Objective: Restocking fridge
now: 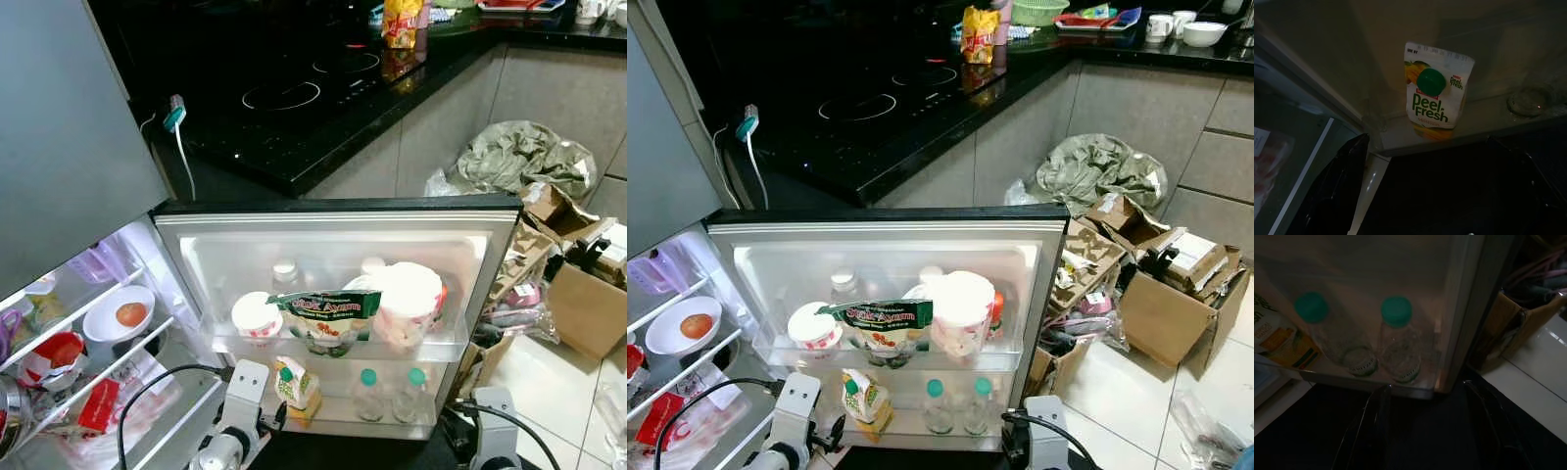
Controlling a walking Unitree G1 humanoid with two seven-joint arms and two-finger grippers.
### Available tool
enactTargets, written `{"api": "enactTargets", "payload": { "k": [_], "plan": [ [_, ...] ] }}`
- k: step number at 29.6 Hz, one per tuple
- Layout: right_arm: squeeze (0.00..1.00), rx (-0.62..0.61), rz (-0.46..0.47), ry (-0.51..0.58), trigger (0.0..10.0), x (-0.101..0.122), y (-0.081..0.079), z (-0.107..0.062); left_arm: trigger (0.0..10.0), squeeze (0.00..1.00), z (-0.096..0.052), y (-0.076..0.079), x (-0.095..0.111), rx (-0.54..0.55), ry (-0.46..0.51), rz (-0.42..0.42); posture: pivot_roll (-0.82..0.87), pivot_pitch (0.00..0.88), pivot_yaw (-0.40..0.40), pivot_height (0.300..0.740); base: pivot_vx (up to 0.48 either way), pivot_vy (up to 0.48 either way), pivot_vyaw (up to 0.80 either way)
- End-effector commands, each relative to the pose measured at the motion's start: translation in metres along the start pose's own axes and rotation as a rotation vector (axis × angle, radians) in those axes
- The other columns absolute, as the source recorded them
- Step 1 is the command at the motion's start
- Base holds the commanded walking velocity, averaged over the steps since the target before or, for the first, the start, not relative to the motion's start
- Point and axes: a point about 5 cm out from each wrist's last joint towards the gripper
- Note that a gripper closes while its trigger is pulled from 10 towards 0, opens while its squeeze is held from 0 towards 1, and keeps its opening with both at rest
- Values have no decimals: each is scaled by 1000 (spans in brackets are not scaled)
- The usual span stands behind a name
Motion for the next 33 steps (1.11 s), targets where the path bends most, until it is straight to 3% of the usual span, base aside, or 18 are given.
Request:
{"api": "enactTargets", "payload": {
  "k": [1, 8, 27, 33],
  "plan": [
    [0, 14, -9, -17, 10000, -2, -5, 1, 10000, 0, -5, 0, -8, 16, -21, -15, -94, 40, 26, 734, 0, 0, 0],
    [0, 24, -11, -21, 10000, -3, -10, 2, 10000, 0, -6, -1, -10, 18, -12, -20, -85, 44, 27, 734, 0, -185, 0],
    [0, 27, -23, -25, 10000, -6, -8, 0, 10000, 0, -5, 1, -7, 11, 6, -43, -99, 42, 37, 734, 0, -480, 0],
    [0, 45, -45, -27, 10000, -5, -11, 1, 10000, 0, -6, -1, -8, 33, 4, -74, -98, 37, 29, 734, 0, 0, 0]
  ]
}}
Point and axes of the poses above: a point about 5 cm out from each wrist's last joint towards the gripper, its own z axis pointing out of the wrist towards the gripper, its own x axis along the axis of the wrist's last joint, y = z × x, and after that the axes turned 14 degrees about z, right-handed
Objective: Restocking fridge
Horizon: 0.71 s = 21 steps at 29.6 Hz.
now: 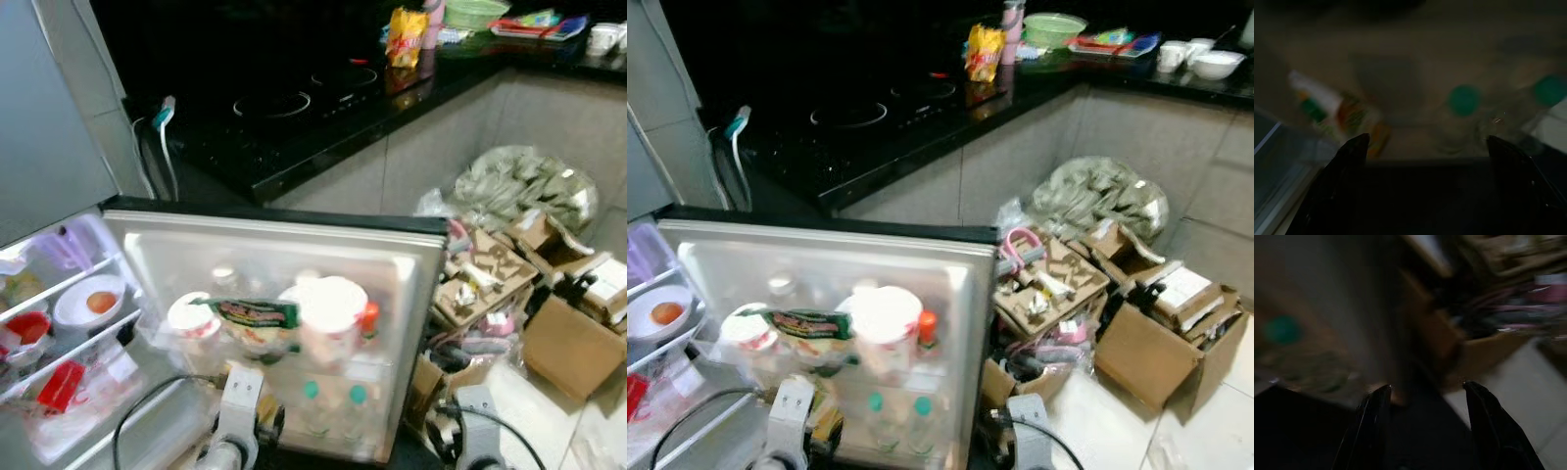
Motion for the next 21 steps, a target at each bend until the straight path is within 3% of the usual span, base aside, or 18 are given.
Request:
{"api": "enactTargets", "payload": {
  "k": [1, 21],
  "plan": [
    [0, 28, 0, -11, 10000, -4, -9, 1, 10000, 0, -3, -4, -6, 13, -16, -7, -98, 36, 28, 734, 0, 0, 0],
    [0, 48, -7, -10, 10000, -2, -11, 2, 10000, 0, -8, -6, -10, 22, -16, -8, -99, 23, 27, 734, 0, 0, 0]
  ]
}}
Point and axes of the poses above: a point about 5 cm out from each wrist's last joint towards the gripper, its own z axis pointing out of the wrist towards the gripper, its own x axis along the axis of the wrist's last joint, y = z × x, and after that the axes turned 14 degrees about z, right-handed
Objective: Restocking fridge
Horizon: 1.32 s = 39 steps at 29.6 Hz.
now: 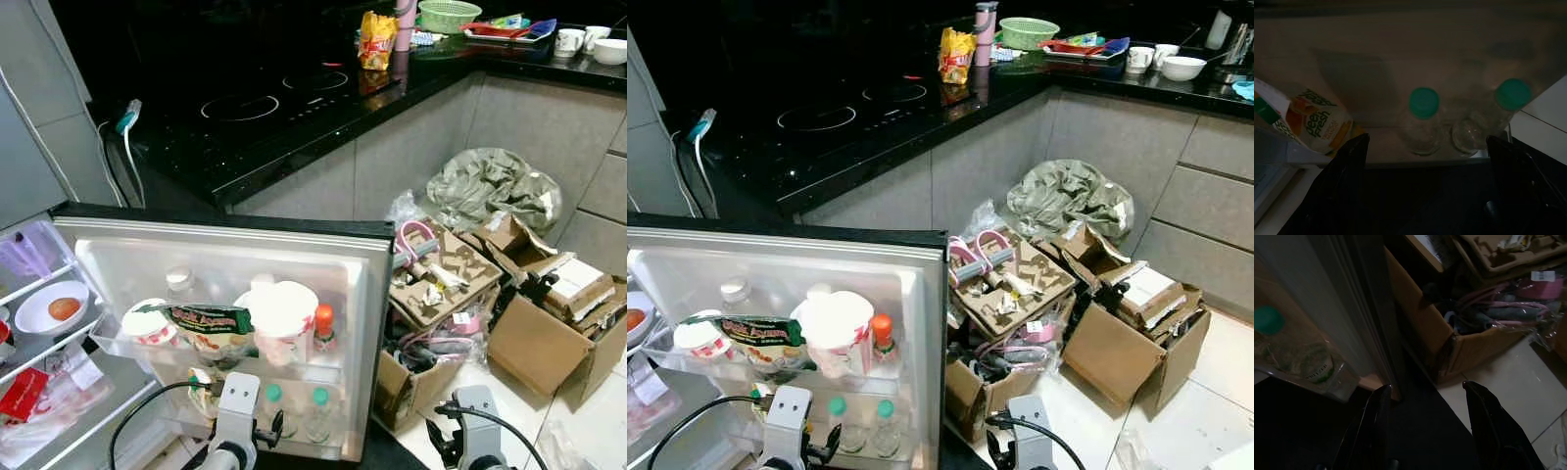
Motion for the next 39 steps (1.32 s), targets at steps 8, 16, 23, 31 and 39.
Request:
{"api": "enactTargets", "payload": {
  "k": [8, 16, 23, 31, 39],
  "plan": [
    [0, 25, -17, -5, 10000, 0, -4, 1, 10000, 0, -3, -9, -2, 36, 7, 22, -99, 21, 27, 734, 0, -359, 0],
    [0, 62, -49, -101, 10000, -4, 1, 0, 10000, 0, -11, -24, -11, 128, -20, 5, -98, 21, 24, 734, 0, 0, 0],
    [0, 49, -71, -90, 0, 5, 7, 2, 10000, 0, -18, -36, -18, 210, -33, -11, -94, 24, 25, 734, 0, 0, 0],
    [0, -59, -60, 52, 10000, 61, 17, 16, 10000, 0, -31, -49, -30, 297, -59, -25, -90, 28, 26, 734, 0, 0, 0],
    [0, -219, -111, 195, 10000, 114, 23, 22, 10000, 0, -50, -54, -55, 355, -147, -49, -75, 37, 23, 734, 0, 0, 0]
  ]
}}
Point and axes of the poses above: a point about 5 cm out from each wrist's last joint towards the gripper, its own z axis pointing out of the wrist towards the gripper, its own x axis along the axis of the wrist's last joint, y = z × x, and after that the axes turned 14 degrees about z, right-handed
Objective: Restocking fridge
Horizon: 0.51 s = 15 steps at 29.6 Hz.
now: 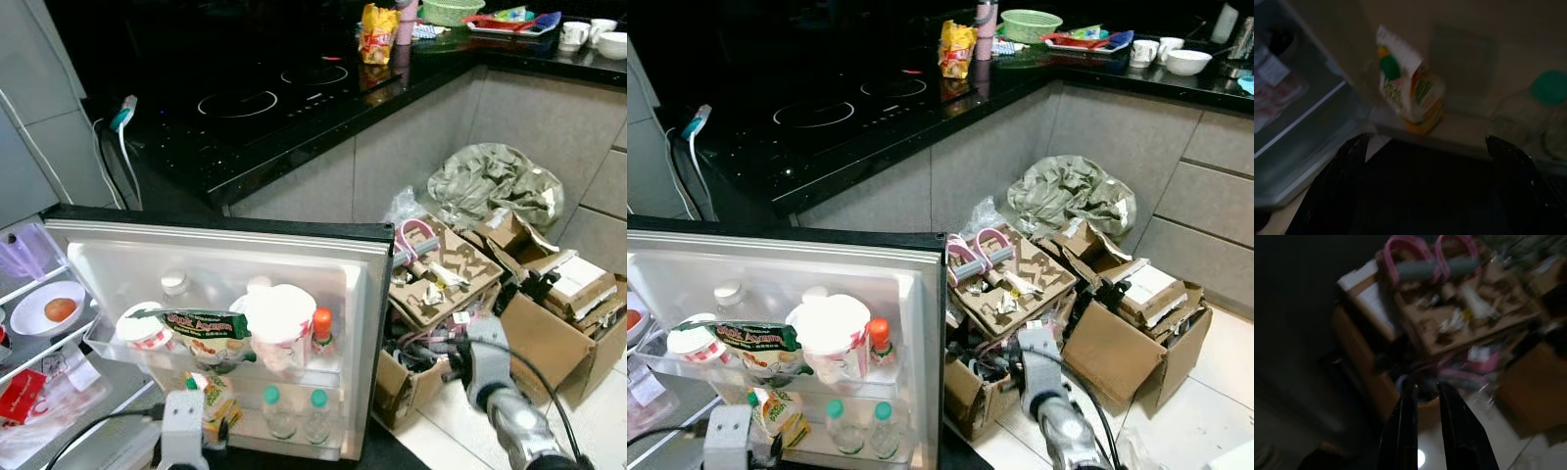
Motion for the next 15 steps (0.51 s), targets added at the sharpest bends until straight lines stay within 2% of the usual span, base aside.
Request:
{"api": "enactTargets", "payload": {
  "k": [1, 3, 4, 5, 6, 7, 8, 12, 13, 14, 15],
  "plan": [
    [0, -98, -44, -3, 10000, 5, 9, 1, 10000, 0, -6, -13, -13, 38, -51, 6, -75, 38, 23, 734, 0, 0, 0],
    [0, -178, -8, 8, 10000, 13, 16, 3, 10000, 0, -9, -16, -19, 49, -74, -4, -75, 38, 23, 734, 0, 0, 0],
    [0, -178, -8, 8, 10000, 13, 16, 3, 10000, 0, -9, -16, -19, 49, -74, -4, -75, 38, 23, 734, 0, 0, 0],
    [0, -235, 90, 24, 10000, 23, 19, 6, 10000, 0, -13, -19, -25, 63, -95, -8, -69, 44, 22, 734, 0, 0, 0],
    [0, -246, 144, 35, 10000, 30, 18, 8, 10000, 0, -15, -21, -28, 65, -106, -2, -65, 47, 21, 734, 0, 0, 0],
    [0, -246, 144, 35, 10000, 30, 18, 8, 10000, 0, -15, -21, -28, 65, -106, -2, -65, 47, 21, 734, 0, 0, 0],
    [0, -236, 223, 58, 10000, 40, 13, 11, 10000, 0, -18, -23, -33, 61, -123, 13, -65, 47, 21, 734, 0, 0, 0],
    [0, -157, 332, 104, 10000, 55, -7, 16, 10000, 0, -22, -24, -39, 38, -153, 35, -62, 49, 22, 734, 0, 0, 0],
    [0, -111, 359, 116, 10000, 60, -18, 18, 10000, 0, -23, -23, -41, 17, -162, 38, -60, 49, 25, 734, 0, 0, 0],
    [0, -40, 386, 130, 10000, 65, -35, 20, 10000, 0, -24, -20, -44, -15, -174, 44, -60, 49, 25, 734, 0, 0, 0],
    [0, -25, 390, 132, 10000, 66, -38, 20, 10000, 0, -25, -20, -45, -22, -176, 45, -60, 49, 25, 734, 0, 0, 0]
  ]
}}
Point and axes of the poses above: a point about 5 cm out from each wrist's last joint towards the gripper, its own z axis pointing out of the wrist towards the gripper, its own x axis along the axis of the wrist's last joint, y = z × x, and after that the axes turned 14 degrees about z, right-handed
